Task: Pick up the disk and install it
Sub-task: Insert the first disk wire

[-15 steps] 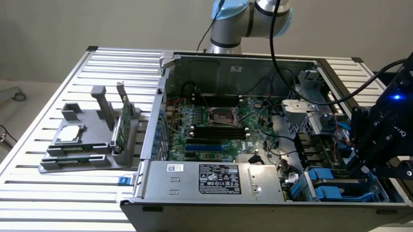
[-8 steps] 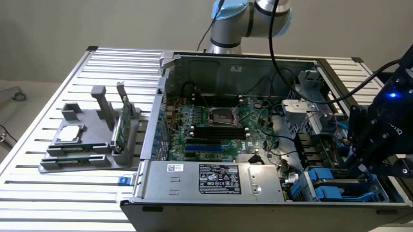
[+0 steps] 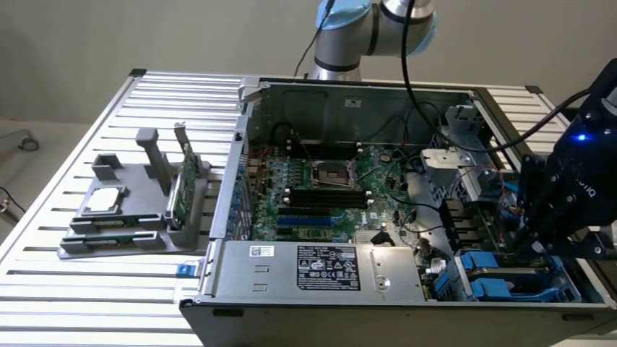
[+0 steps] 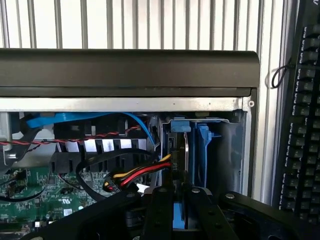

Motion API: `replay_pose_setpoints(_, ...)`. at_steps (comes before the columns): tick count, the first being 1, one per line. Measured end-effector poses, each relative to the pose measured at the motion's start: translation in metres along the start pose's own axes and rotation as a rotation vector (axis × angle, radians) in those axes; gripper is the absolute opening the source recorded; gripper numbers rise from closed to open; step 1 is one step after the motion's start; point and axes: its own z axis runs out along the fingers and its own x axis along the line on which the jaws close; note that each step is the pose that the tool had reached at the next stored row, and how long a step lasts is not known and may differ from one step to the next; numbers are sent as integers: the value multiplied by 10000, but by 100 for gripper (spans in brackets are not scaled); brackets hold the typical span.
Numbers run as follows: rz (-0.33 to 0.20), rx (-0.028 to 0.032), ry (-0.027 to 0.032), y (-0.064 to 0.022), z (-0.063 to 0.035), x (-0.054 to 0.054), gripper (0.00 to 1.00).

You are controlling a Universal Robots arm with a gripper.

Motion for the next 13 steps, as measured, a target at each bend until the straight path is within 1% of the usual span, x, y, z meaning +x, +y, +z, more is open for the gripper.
replay_pose_setpoints(5,142,5,-30,0,3,37,16)
replay_pose_setpoints(8,202,0,-62,-1,5,69,16)
replay_pose_setpoints(10,244,-2,-103,0,5,90,16)
replay_pose_setpoints(13,317,1,-199,9,4,114,16)
